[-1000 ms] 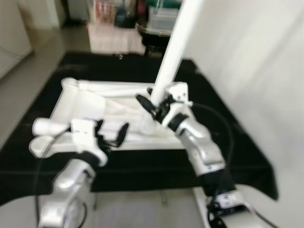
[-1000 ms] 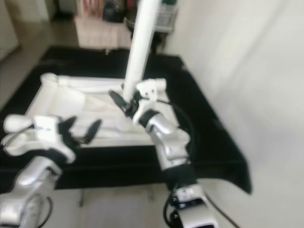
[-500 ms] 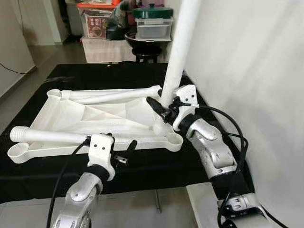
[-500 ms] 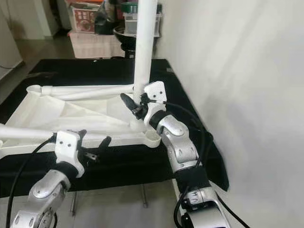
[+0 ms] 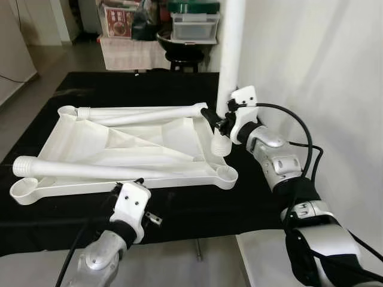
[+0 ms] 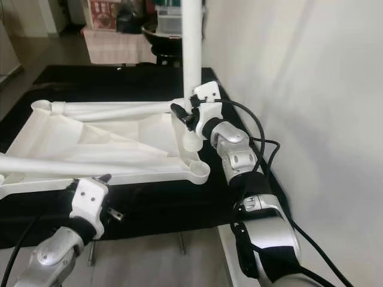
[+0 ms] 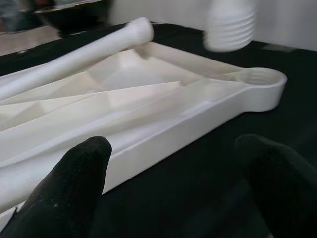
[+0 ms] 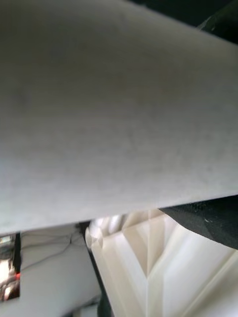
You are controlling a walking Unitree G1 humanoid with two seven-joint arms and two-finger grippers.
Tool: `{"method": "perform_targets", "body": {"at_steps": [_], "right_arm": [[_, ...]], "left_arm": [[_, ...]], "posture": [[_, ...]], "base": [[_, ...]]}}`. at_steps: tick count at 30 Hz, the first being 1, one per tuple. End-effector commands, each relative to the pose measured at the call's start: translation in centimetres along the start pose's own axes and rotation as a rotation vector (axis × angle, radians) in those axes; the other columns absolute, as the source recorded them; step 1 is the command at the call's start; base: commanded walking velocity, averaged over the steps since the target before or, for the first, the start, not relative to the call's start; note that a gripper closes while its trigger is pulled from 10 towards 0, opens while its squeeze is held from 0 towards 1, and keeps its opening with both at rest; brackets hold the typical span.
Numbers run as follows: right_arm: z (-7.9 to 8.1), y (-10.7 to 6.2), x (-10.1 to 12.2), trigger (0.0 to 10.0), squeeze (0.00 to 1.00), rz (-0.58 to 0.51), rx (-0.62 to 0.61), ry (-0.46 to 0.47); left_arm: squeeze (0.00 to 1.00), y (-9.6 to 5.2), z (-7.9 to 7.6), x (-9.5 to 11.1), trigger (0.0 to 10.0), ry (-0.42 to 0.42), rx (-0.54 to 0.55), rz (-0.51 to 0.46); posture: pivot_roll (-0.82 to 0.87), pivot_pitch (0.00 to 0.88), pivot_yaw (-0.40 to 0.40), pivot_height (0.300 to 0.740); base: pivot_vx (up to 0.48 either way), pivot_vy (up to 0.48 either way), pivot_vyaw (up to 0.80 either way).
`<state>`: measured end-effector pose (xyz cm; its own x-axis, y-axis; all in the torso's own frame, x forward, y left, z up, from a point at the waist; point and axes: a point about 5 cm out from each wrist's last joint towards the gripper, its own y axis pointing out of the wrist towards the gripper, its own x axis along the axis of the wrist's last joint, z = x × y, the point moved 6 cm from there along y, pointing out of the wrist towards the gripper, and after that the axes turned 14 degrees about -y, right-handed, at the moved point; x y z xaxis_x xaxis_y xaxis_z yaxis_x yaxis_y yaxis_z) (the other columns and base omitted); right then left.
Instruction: Building children table
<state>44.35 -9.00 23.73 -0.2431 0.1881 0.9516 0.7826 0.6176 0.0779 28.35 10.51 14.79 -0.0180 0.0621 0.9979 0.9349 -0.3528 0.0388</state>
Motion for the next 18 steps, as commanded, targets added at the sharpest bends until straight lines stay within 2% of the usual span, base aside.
{"method": "perform_targets", "body": {"at_steps": [1,2,5,8,9,11,18], "right_arm": [[0.0,0.1,0.9,10.0,0.0,-0.04,0.036,0.051],[0.1,-0.1,1.4,10.0,0.0,-0.073,0.076,0.071],[0.4,-0.3,1.8,10.0,0.0,-0.103,0.122,0.07],[1.3,-1.4,2.8,10.0,0.0,-0.178,0.266,0.056],[1.3,-1.4,2.8,10.0,0.0,-0.178,0.266,0.056],[1.4,-2.2,3.3,10.0,0.0,-0.217,0.344,0.063],[1.1,-3.1,3.8,10.0,0.0,-0.231,0.413,0.045]], "left_arm": [[0.0,-0.4,-0.4,0.1,10.0,0.033,-0.006,0.006],[0.0,-0.7,-0.4,0.4,10.0,0.039,0.006,-0.003],[0.0,-1.0,-0.2,0.8,10.0,0.04,0.027,-0.013],[0.0,-1.9,0.2,1.3,10.0,0.035,0.062,-0.02],[0.0,-1.9,0.2,1.3,10.0,0.035,0.062,-0.02],[0.0,-2.6,0.0,1.3,10.0,0.031,0.062,-0.009],[0.0,-3.6,-0.3,1.2,10.0,0.033,0.064,0.009]], "posture": [[-0.2,0.172,-0.084,0.74],[-0.18,0.206,-0.083,0.74],[-0.18,0.225,-0.081,0.74],[-0.17,0.268,-0.076,0.74],[-0.17,0.268,-0.076,0.74],[-0.18,0.303,-0.073,0.74],[-0.17,0.326,-0.06,0.74]], "base": [[0.0,0.0,0.0],[0.0,0.0,0.0],[0.0,0.0,0.0],[0.0,0.0,0.0],[0.0,0.0,0.0],[0.0,0.0,0.0],[0.0,0.0,0.0]]}}
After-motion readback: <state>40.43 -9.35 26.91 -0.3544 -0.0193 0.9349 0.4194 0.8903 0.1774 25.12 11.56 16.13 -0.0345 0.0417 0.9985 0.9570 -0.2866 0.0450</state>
